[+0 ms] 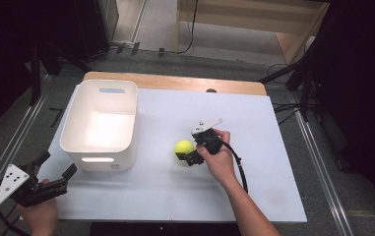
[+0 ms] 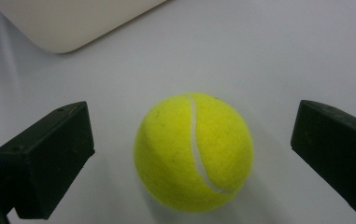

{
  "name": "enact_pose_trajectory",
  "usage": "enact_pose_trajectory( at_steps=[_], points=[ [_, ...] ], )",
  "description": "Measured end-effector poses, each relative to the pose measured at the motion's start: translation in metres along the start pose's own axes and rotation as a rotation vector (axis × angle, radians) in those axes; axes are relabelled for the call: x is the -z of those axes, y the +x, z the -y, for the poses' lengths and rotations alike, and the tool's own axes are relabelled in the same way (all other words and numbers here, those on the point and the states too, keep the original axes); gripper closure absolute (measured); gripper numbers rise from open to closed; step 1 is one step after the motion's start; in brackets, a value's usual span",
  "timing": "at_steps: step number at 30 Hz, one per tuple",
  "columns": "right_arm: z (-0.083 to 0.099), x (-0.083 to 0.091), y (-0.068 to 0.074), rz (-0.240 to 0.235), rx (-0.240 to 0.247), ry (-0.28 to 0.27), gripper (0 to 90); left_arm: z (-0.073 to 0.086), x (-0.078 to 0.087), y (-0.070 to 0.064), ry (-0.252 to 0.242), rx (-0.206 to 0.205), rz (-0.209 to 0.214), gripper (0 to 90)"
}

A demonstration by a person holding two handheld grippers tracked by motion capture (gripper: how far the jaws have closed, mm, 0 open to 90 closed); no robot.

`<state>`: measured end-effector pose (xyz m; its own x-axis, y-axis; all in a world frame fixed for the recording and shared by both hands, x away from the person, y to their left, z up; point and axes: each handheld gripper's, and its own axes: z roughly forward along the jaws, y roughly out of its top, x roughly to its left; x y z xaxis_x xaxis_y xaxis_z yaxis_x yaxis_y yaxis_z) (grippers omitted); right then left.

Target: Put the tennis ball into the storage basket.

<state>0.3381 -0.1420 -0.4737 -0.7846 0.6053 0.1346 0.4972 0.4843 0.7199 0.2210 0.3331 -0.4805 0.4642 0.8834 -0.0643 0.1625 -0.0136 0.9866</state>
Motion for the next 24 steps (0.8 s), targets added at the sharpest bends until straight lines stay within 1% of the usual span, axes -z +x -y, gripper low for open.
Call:
enact_pose_trajectory(
  at_steps=[5, 6, 12, 14, 15, 16, 24],
  points=[
    [0.000, -0.003, 0.001, -0.006, 0.002, 0.011, 0.0, 0.000, 0.000, 0.000, 0.000, -0.001, 0.002, 2.8],
    [0.000, -0.005, 0.001, -0.009, 0.011, 0.014, 0.0, 0.000, 0.000, 0.000, 0.000, -0.001, 0.002, 2.8],
    [0.001, -0.007, 0.001, -0.004, 0.008, 0.028, 0.0, 0.000, 0.000, 0.000, -0.001, -0.001, 0.002, 2.8],
    [0.001, -0.008, 0.001, -0.010, 0.007, 0.032, 0.0, 0.000, 0.000, 0.000, -0.002, 0.000, 0.002, 2.8],
    [0.001, -0.008, 0.001, -0.008, 0.005, 0.034, 0.6, 0.000, 0.000, 0.000, -0.001, 0.000, 0.002, 2.8],
    [0.001, -0.009, 0.001, -0.005, 0.005, 0.036, 3.0, 0.000, 0.000, 0.000, -0.002, 0.001, 0.002, 2.8],
    [0.002, -0.015, 0.002, -0.006, 0.023, 0.061, 3.3, 0.000, 0.000, 0.000, -0.001, 0.000, 0.002, 2.8]
  ],
)
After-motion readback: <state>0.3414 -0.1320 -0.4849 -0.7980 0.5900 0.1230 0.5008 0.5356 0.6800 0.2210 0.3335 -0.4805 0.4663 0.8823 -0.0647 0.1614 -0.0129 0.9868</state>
